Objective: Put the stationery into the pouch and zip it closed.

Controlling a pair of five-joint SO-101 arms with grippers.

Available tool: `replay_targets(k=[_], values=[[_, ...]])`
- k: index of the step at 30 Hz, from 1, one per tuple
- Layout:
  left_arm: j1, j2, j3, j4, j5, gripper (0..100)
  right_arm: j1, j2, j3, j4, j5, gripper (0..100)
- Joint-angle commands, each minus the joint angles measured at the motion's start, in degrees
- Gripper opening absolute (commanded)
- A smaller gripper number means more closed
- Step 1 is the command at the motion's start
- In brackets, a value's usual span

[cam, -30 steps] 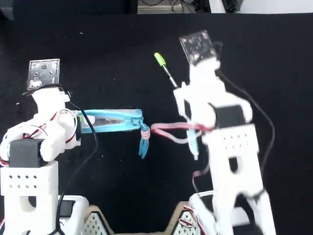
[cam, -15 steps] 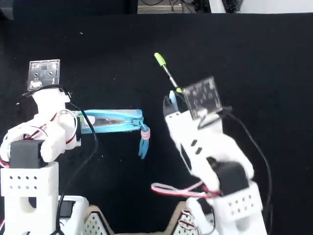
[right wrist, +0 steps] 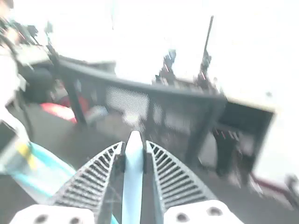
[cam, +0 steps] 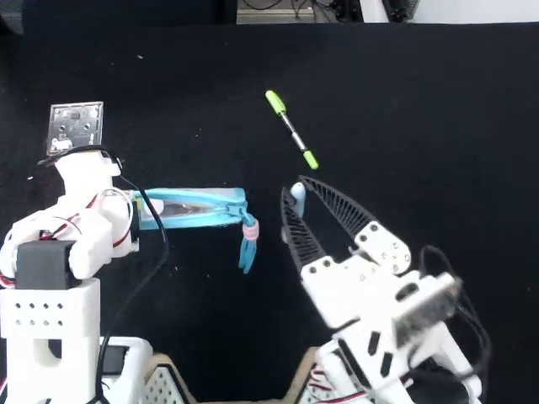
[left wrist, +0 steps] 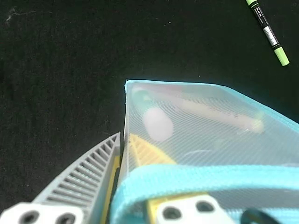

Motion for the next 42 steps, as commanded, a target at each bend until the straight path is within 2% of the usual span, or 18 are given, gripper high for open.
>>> replay_targets(k=[1,8,15,19,23,30,42], values=[[-0.22,0.53,2.42,-0.26,0.35,3,-5.1,-0.22,-0.13,-8.35,-0.09,1.1],[-0.22,0.53,2.42,-0.18,0.35,3,-13.71,0.13,-0.22,-19.25,-0.09,1.1],[-0.22,0.53,2.42,-0.09,0.35,3,-14.59,0.31,-0.22,-27.69,-0.62,1.1],[-0.22,0.53,2.42,-0.18,0.35,3,-14.68,2.07,-0.04,-28.04,-0.97,1.1],[-0.22,0.53,2.42,-0.18,0.35,3,-14.68,7.96,-1.8,-28.84,-5.27,1.1],[-0.48,0.53,2.42,-0.18,0.35,3,-14.68,16.57,-5.85,-28.92,-5.8,1.1],[-0.4,0.53,2.42,-0.26,0.35,3,-15.12,18.33,1.27,-28.75,-5.8,1.1]])
